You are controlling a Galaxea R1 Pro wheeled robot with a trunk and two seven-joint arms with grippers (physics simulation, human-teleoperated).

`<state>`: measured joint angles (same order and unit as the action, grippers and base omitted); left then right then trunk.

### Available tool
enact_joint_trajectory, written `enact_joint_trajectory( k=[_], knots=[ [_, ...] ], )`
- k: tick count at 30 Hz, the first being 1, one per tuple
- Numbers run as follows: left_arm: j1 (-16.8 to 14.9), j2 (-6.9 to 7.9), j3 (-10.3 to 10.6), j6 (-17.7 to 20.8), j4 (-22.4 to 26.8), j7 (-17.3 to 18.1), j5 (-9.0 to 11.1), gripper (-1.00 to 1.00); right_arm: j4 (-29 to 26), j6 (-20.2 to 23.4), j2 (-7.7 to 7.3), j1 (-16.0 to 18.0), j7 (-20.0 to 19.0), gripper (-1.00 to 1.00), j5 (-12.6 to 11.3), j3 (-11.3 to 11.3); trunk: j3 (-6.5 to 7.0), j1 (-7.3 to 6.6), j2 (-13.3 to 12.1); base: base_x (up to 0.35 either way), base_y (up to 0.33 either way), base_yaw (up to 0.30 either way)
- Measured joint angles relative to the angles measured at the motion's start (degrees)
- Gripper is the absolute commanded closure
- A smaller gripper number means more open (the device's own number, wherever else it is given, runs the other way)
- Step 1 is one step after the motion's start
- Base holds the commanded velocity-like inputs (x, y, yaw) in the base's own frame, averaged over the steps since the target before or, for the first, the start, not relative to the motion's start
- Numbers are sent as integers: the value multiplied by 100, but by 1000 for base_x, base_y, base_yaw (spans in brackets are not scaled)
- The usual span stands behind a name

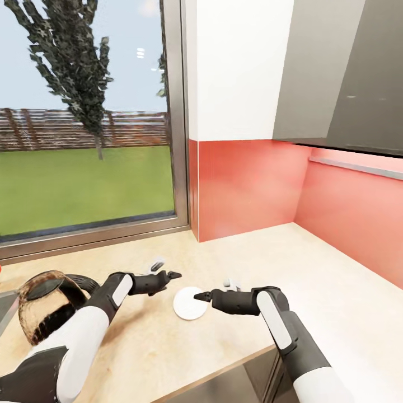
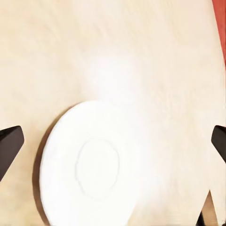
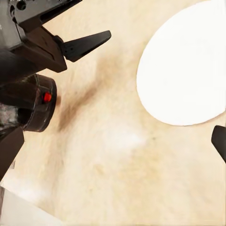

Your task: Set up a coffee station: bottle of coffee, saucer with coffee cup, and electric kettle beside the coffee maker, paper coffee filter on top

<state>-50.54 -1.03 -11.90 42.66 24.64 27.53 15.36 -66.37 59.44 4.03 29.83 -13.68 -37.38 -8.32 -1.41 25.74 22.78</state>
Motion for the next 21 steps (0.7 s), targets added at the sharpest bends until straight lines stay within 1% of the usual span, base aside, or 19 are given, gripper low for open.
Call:
enact_joint_trajectory(
  k=[1, 3, 5, 8, 17, 21],
  knots=[
    [31, -33, -1, -33, -26, 0, 0, -100, -4, 32, 32, 0, 0, -100, -1, 0, 0, 0, 0, 9, 0, 0],
    [32, -52, 0, -41, -22, -1, 1, -100, -13, 38, 33, 0, 0, -100, 2, 0, 0, 0, 0, 8, 0, 0],
    [88, -108, -14, -40, -14, 30, 56, -100, 29, 36, 48, 0, -3, -100, -11, 0, 0, -1, 1, 86, 0, 0],
    [182, -198, -27, -62, -6, 73, 151, -100, 126, 11, 44, 0, -10, -100, -48, 0, 0, -2, 0, 219, 0, 0],
    [218, -204, -28, -68, -13, 79, 439, -100, 414, 15, 36, 0, -10, -100, -49, 0, 0, -1, 1, 51, 0, 0],
    [224, -193, -29, -67, -11, 83, 560, -100, 419, 15, 35, 0, -15, -100, -34, 0, 0, -2, 1, 189, 0, 0]
  ],
)
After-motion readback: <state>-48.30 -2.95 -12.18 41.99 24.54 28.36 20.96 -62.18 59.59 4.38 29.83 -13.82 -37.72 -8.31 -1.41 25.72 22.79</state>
